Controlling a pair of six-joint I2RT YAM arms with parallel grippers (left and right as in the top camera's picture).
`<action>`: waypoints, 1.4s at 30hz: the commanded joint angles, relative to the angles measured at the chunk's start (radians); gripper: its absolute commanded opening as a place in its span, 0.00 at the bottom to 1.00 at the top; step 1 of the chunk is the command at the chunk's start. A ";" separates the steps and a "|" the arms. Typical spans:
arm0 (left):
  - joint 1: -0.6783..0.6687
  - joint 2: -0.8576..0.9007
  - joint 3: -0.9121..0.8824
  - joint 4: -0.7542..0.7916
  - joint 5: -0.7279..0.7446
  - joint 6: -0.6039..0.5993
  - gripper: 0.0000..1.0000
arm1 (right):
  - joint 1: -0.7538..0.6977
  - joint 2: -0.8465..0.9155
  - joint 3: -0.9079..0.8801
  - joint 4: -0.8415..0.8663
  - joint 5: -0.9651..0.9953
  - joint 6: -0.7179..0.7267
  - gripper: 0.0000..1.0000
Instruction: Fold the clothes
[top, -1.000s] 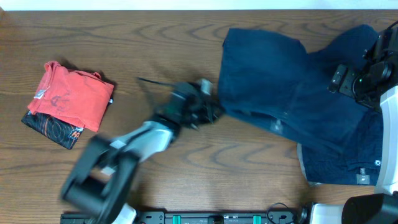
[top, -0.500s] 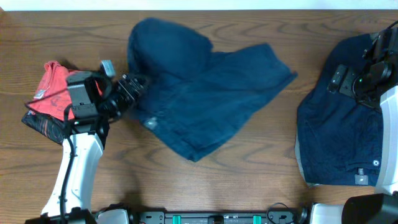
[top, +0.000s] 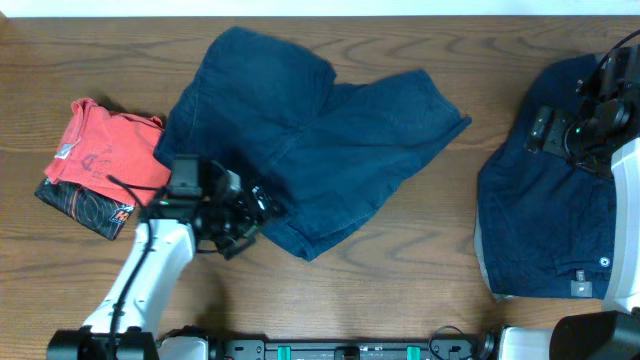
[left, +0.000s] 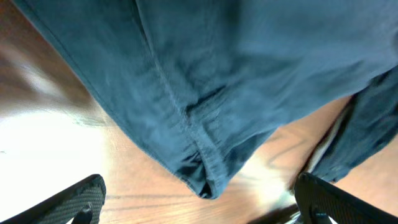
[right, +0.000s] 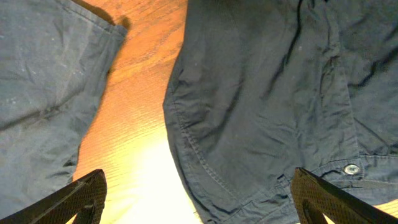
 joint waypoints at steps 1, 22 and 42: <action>-0.093 0.024 -0.075 0.094 -0.030 -0.141 0.98 | -0.010 -0.008 0.005 -0.002 -0.021 -0.016 0.94; -0.230 0.062 -0.089 -0.089 -0.006 -0.003 0.06 | -0.010 0.013 0.005 -0.026 -0.022 -0.097 0.75; 0.055 -0.163 -0.079 -0.255 -0.070 0.026 0.83 | -0.006 0.381 0.005 0.019 -0.125 -0.124 0.67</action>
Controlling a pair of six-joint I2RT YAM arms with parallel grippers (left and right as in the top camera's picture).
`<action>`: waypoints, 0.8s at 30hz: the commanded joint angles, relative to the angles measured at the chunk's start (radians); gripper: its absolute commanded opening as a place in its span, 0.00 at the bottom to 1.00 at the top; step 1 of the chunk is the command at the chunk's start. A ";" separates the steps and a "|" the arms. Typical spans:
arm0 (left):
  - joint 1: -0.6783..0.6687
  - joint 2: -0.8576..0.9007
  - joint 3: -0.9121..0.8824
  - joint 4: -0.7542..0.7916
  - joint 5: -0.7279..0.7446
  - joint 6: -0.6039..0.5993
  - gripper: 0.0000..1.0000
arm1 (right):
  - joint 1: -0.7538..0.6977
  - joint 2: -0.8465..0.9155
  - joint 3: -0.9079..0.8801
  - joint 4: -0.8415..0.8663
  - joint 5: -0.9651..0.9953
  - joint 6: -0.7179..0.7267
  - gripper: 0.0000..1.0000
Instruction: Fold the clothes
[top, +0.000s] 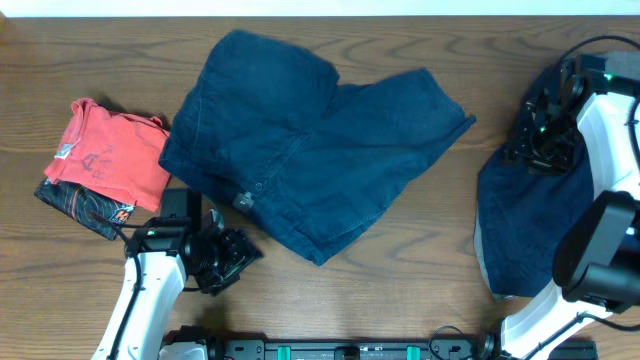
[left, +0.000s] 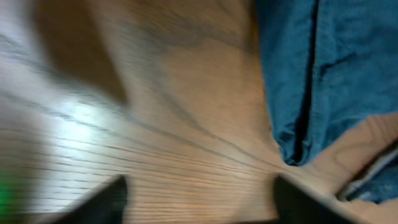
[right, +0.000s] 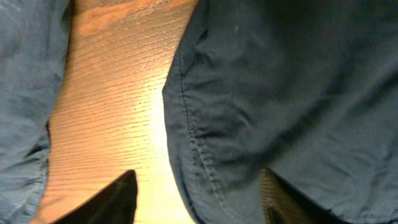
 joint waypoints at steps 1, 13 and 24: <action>-0.038 0.026 0.013 0.019 0.056 -0.045 0.84 | -0.006 0.008 0.005 0.010 -0.008 -0.003 0.72; -0.313 0.184 -0.002 0.357 0.056 -0.280 0.86 | 0.006 0.111 -0.003 0.024 -0.040 -0.046 0.55; -0.515 0.419 -0.002 0.678 0.034 -0.503 0.61 | 0.002 0.230 -0.004 0.047 -0.023 -0.047 0.57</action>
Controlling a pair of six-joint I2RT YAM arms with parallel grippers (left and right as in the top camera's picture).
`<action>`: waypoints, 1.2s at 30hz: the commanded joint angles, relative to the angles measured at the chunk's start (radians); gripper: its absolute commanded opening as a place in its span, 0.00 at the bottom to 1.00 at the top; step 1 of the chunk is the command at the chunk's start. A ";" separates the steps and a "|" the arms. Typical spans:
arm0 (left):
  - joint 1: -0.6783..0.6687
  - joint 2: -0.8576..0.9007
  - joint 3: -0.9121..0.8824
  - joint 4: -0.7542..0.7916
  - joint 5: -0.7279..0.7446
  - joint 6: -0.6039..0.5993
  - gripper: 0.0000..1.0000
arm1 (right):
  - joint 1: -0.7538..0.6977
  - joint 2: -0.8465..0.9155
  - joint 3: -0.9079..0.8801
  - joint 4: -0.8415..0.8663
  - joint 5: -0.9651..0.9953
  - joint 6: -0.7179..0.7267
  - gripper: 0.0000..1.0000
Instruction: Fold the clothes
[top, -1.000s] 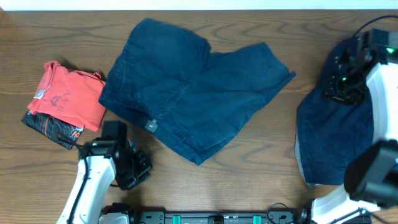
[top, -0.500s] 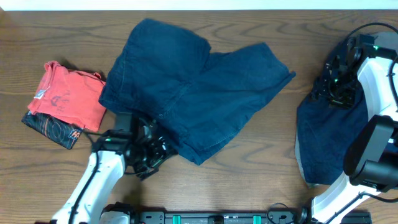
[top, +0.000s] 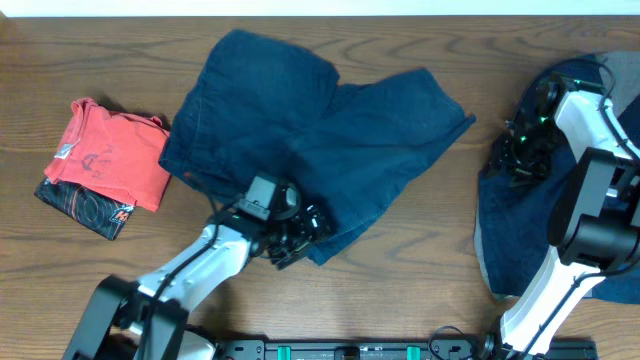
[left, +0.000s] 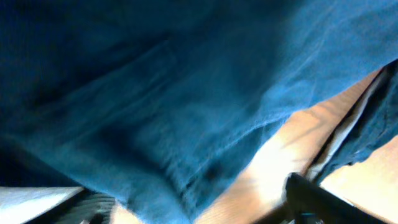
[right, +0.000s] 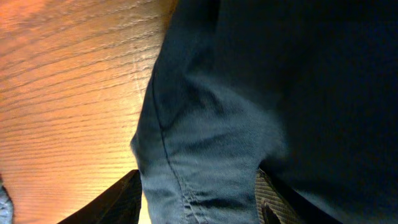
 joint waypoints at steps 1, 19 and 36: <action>-0.043 0.089 -0.020 0.035 -0.035 -0.075 0.32 | -0.001 0.006 -0.003 0.003 0.026 -0.015 0.57; 0.343 -0.113 -0.017 -0.628 -0.044 0.396 0.06 | -0.418 0.006 -0.036 -0.042 0.391 0.330 0.69; 0.628 -0.380 -0.016 -0.882 -0.140 0.457 0.06 | -0.152 -0.170 0.019 0.052 -0.541 -0.250 0.85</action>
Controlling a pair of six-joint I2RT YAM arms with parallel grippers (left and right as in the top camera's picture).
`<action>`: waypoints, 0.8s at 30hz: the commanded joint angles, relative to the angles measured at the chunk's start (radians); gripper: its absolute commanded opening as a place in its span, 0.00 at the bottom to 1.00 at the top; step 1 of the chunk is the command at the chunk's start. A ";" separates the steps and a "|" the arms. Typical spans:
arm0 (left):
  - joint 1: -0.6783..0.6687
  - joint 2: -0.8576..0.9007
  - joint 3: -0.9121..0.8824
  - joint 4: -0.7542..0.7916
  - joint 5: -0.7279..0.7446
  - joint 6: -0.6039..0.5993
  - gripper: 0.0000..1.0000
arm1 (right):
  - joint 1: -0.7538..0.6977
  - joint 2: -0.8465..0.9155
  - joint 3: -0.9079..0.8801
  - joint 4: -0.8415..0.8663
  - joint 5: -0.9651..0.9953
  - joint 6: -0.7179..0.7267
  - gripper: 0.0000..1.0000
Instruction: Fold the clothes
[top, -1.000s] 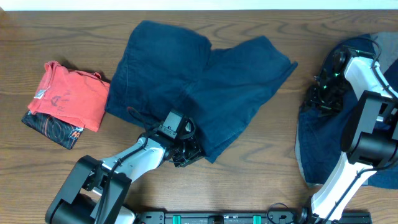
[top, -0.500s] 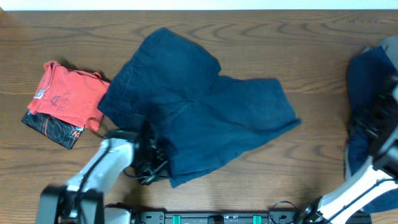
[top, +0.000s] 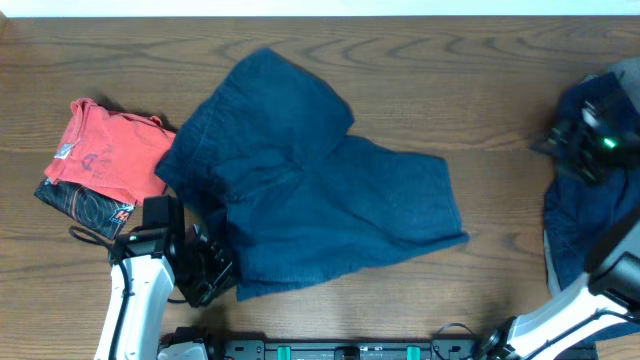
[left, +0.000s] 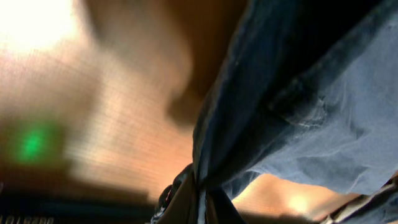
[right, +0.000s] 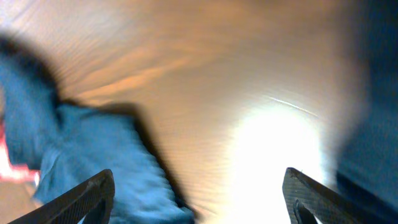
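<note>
The blue shorts (top: 320, 200) lie spread across the middle of the table, one leg reaching to the lower right. My left gripper (top: 212, 278) sits at their lower left corner, shut on a fold of the shorts' hem (left: 211, 155), which rises from between its fingers (left: 200, 199). My right gripper (top: 560, 148) hovers open at the far right, by the left edge of a dark blue garment pile (top: 590, 225). In the blurred right wrist view, bare wood shows between its open fingers (right: 198, 186), and blue cloth (right: 93, 162) lies to the left.
A folded red shirt (top: 115, 160) rests on a folded black garment (top: 85, 208) at the left side of the table. The dark blue pile hangs off the table's right edge. Bare wood (top: 500, 120) lies between the shorts and the pile.
My left gripper went from the shorts' lower hem near the middle to the lower left and is shut on the hem. The shorts lie flatter. The right gripper and the dark pile's edge are farther right.
First my left gripper was open at the shorts' lower left edge and the right hung over the dark pile. Then the left was on bare wood and the right at the pile's edge. Later the left reached the lower hem. Now it holds the hem, with the shorts spread out.
</note>
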 joint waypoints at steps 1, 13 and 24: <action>0.007 -0.008 -0.003 -0.066 -0.019 0.040 0.06 | 0.167 0.007 0.008 0.031 -0.087 -0.079 0.86; 0.007 -0.008 -0.003 -0.206 -0.020 0.123 0.06 | 0.657 0.175 0.008 0.480 -0.057 0.183 0.99; 0.007 -0.008 -0.003 -0.193 -0.027 0.132 0.06 | 0.844 0.350 0.008 0.835 -0.201 0.377 0.70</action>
